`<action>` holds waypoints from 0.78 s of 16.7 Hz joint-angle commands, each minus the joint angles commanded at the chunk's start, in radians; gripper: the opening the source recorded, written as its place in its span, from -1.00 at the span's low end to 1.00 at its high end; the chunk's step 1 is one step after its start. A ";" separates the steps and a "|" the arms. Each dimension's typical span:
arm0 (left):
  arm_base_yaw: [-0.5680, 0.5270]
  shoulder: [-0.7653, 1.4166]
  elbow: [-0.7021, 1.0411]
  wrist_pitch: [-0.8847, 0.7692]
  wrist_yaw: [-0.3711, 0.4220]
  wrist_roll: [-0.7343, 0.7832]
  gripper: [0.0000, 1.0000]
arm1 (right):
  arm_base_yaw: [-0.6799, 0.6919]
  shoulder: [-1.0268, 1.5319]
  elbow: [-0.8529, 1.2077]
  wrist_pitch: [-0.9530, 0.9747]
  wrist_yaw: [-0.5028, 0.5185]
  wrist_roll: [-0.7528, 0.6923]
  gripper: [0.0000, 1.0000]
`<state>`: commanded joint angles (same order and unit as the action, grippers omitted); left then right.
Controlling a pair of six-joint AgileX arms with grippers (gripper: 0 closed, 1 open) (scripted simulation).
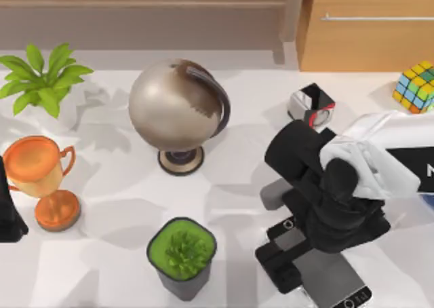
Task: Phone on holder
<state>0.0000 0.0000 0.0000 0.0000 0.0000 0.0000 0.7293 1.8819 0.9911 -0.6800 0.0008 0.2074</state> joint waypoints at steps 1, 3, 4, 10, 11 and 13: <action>0.000 0.000 0.000 0.000 0.000 0.000 1.00 | 0.000 0.000 0.000 0.000 0.000 0.000 -0.51; 0.000 0.000 0.000 0.000 0.000 0.000 1.00 | 0.000 0.000 0.000 0.000 0.000 0.000 -0.81; 0.000 0.000 0.000 0.000 0.000 0.000 1.00 | 0.000 0.000 0.000 0.000 0.000 0.000 -0.96; 0.000 0.000 0.000 0.000 0.000 0.000 1.00 | 0.000 0.000 0.000 0.000 0.000 0.000 -1.00; 0.000 0.000 0.000 0.000 0.000 0.000 1.00 | 0.000 0.000 0.000 0.000 0.000 0.000 -1.00; 0.000 0.000 0.000 0.000 0.000 0.000 1.00 | -0.001 -0.043 0.017 -0.028 0.006 -0.001 -1.00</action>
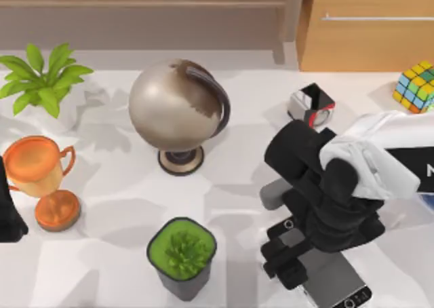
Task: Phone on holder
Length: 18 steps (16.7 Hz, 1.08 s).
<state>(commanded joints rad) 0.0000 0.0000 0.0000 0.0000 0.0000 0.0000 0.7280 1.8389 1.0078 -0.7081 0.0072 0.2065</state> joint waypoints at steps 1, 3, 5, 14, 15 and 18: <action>0.000 0.000 0.000 0.000 0.000 0.000 1.00 | 0.000 -0.003 0.003 -0.003 0.000 0.000 -1.00; 0.000 0.000 0.000 0.000 0.000 0.000 1.00 | 0.000 -0.015 0.016 -0.033 0.000 0.000 -1.00; 0.000 0.000 0.000 0.000 0.000 0.000 1.00 | 0.000 -0.032 0.030 -0.071 0.000 -0.001 -1.00; 0.000 0.000 0.000 0.000 0.000 0.000 1.00 | -0.042 -0.097 0.096 -0.049 -0.005 -0.019 -1.00; 0.000 0.000 0.000 0.000 0.000 0.000 1.00 | -0.065 -0.117 0.116 -0.034 -0.007 -0.028 -1.00; 0.000 0.000 0.000 0.000 0.000 0.000 1.00 | -0.153 -0.179 0.177 0.027 -0.015 -0.058 -1.00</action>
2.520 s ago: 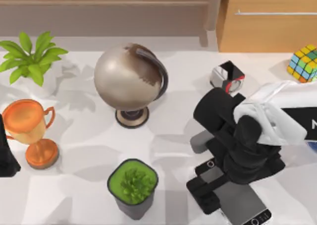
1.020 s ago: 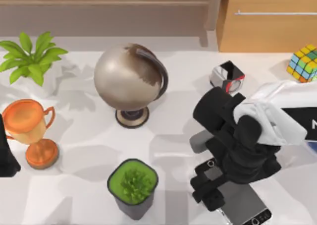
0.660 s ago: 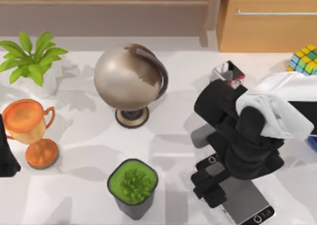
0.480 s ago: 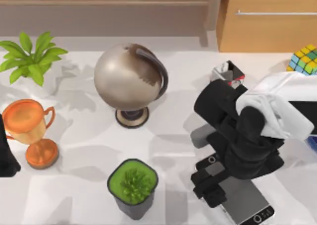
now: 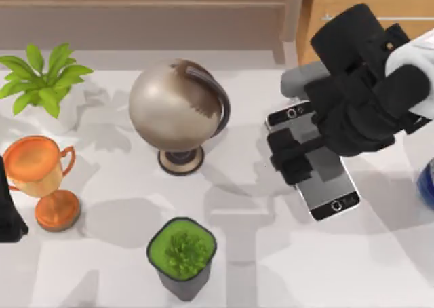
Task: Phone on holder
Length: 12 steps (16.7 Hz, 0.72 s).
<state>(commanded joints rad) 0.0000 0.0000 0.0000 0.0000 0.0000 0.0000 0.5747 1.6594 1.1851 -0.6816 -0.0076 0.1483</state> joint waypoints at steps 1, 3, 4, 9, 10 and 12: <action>0.000 0.000 0.000 0.000 0.000 0.000 1.00 | -0.038 -0.020 0.019 0.025 -0.003 -0.011 -1.00; 0.000 0.000 0.000 0.000 0.000 0.000 1.00 | -0.122 -0.058 0.050 0.081 -0.008 -0.034 -1.00; 0.000 0.000 0.000 0.000 0.000 0.000 1.00 | -0.168 -0.076 0.062 0.111 -0.011 -0.046 -1.00; 0.000 0.000 0.000 0.000 0.000 0.000 1.00 | -0.421 -0.160 0.064 0.281 -0.026 -0.108 -1.00; 0.000 0.000 0.000 0.000 0.000 0.000 1.00 | -0.473 -0.176 0.052 0.318 -0.029 -0.120 -1.00; 0.000 0.000 0.000 0.000 0.000 0.000 1.00 | -0.576 -0.209 0.016 0.392 -0.037 -0.144 -1.00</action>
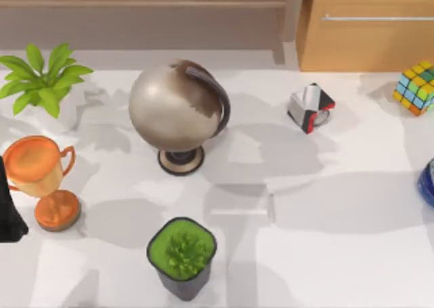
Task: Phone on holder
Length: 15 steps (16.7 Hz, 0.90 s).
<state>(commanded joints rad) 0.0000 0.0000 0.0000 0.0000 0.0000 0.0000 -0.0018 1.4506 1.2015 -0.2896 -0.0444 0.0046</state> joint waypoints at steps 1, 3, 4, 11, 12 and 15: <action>0.000 0.000 0.000 0.000 0.000 0.000 1.00 | -0.050 -0.017 -0.022 0.037 -0.004 -0.011 -1.00; 0.000 0.000 0.000 0.000 0.000 0.000 1.00 | -0.147 -0.050 -0.077 0.111 -0.013 -0.030 -1.00; 0.000 0.000 0.000 0.000 0.000 0.000 1.00 | -0.192 -0.066 -0.108 0.146 -0.018 -0.038 -1.00; 0.000 0.000 0.000 0.000 0.000 0.000 1.00 | -0.419 -0.152 -0.366 0.342 -0.060 -0.075 -1.00; 0.000 0.000 0.000 0.000 0.000 0.000 1.00 | -0.437 -0.159 -0.398 0.359 -0.066 -0.077 -1.00; 0.000 0.000 0.000 0.000 0.000 0.000 1.00 | -0.471 -0.171 -0.463 0.392 -0.078 -0.081 -1.00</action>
<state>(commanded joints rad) 0.0000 0.0000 0.0000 0.0000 0.0000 0.0000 -0.4727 1.2795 0.7385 0.1026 -0.1220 -0.0765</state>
